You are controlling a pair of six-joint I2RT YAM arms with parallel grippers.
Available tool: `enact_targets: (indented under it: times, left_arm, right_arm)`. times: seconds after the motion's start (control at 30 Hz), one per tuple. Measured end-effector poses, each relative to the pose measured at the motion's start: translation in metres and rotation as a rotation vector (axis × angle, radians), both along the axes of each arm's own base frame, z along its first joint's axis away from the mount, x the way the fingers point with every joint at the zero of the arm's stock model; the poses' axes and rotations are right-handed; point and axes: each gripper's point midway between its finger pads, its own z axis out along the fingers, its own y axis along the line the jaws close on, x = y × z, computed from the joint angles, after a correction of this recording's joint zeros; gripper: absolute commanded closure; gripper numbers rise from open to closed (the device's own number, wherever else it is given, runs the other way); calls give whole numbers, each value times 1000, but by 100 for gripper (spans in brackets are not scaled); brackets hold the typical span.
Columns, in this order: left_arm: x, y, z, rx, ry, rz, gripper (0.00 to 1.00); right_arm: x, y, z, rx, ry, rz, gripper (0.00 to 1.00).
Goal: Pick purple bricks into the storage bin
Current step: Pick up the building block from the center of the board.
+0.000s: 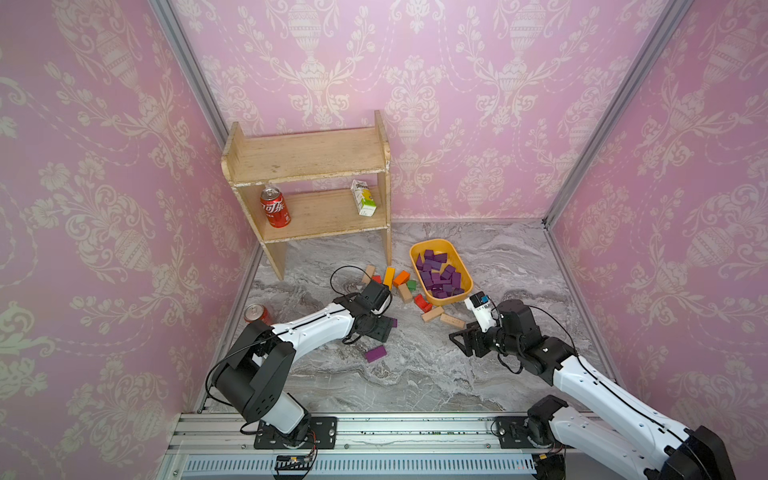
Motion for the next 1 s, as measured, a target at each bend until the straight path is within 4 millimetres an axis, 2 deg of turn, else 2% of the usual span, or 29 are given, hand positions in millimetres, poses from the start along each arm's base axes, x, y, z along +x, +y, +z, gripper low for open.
enact_targets:
  times: [0.2, 1.0]
  left_arm:
    - [2, -3, -3, -7, -1, -3, 24]
    - [4, -4, -7, 5, -5, -3, 33]
  right_arm:
    - [-1, -1, 2, 8, -20, -3, 21]
    - [0, -6, -22, -18, 26, -44, 18]
